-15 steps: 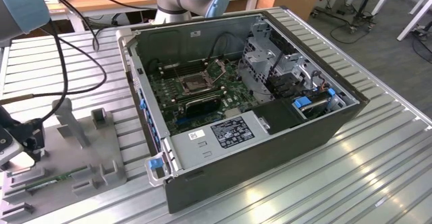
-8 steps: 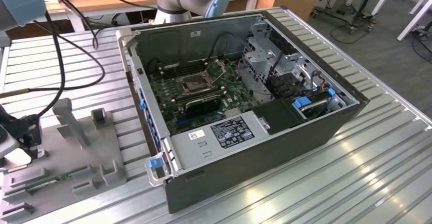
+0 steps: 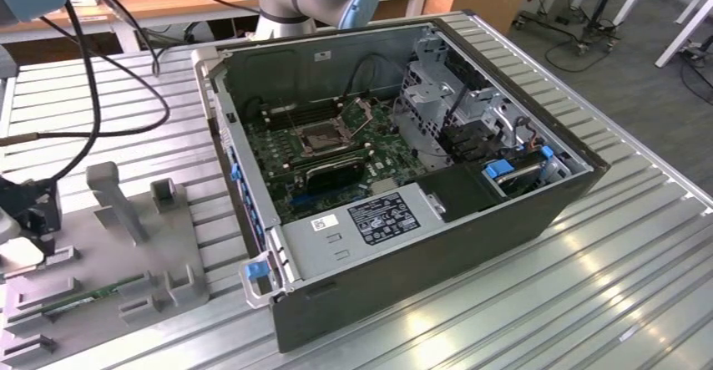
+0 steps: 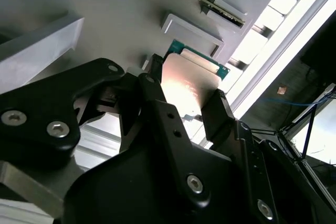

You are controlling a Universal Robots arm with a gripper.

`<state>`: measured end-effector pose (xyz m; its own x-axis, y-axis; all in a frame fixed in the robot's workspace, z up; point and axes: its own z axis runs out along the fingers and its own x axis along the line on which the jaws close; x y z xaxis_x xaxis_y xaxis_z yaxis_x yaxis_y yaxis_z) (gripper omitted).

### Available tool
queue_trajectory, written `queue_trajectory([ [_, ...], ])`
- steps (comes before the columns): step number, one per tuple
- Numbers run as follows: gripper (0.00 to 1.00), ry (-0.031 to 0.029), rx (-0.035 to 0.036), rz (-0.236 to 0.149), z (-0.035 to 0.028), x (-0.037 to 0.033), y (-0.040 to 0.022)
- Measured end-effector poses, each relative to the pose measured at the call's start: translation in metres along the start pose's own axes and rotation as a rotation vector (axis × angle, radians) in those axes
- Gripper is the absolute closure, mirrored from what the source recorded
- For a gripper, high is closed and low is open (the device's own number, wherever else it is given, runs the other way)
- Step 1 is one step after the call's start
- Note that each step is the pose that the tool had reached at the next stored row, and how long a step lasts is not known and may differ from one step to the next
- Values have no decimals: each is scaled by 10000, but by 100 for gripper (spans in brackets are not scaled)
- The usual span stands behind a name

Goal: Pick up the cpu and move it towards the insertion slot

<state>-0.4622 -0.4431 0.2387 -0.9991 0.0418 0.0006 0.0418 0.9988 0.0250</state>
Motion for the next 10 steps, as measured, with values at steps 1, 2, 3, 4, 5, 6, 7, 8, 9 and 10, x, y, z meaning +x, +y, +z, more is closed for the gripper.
queue_trajectory([
  [1, 45, -1, -1, 0, -26, 0, 1],
  [2, 45, 0, 0, 0, -50, 0, 1],
  [3, 45, 0, 0, 0, -74, 0, 2],
  [4, 45, 1, 0, 0, -99, 0, 2],
  [5, 45, 0, 0, 0, -124, 0, 3],
  [6, 45, 1, 1, 0, -151, 0, 4],
  [7, 45, -1, 0, 0, -175, 0, 4],
  [8, 45, 0, 0, 0, -202, 0, 5],
  [9, 45, 1, 0, 0, -231, 0, 6],
  [10, 45, 1, 0, 0, -259, 0, 6],
])
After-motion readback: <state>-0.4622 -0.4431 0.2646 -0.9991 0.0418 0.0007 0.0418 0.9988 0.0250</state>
